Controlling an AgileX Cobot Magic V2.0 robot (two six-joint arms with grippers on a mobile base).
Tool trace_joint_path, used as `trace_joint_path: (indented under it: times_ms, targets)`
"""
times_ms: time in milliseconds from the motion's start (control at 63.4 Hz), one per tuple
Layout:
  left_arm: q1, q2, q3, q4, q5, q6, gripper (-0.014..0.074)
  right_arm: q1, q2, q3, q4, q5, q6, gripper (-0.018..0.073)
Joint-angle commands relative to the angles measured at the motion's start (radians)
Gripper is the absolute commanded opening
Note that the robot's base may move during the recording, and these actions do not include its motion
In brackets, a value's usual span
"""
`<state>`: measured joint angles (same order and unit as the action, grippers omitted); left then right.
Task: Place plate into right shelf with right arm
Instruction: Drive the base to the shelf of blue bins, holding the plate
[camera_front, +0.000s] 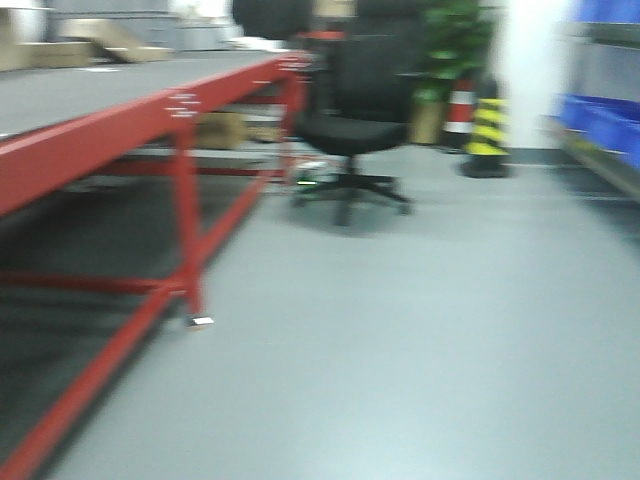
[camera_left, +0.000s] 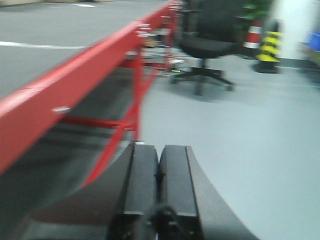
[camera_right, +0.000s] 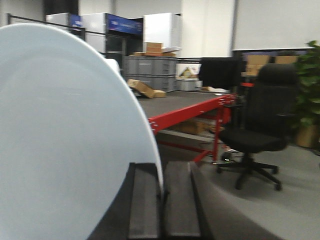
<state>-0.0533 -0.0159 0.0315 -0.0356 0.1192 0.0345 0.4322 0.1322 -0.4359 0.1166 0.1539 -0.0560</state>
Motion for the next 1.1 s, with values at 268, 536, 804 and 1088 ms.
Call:
trace_joint_path:
  times_ms: [268, 536, 804, 1088]
  targets:
    - [0.001, -0.006, 0.01, -0.006, -0.084, -0.003, -0.0047, -0.005, 0.011, -0.028, -0.001, -0.103, -0.006, 0.0057]
    - [0.001, -0.006, 0.01, -0.006, -0.084, -0.003, -0.0047, -0.005, 0.011, -0.028, -0.001, -0.103, -0.006, 0.0057]
    - [0.001, -0.006, 0.01, -0.006, -0.084, -0.003, -0.0047, -0.005, 0.011, -0.028, -0.001, -0.103, -0.006, 0.0057]
    - [0.001, -0.006, 0.01, -0.006, -0.084, -0.003, -0.0047, -0.005, 0.011, -0.028, -0.001, -0.103, -0.006, 0.0057]
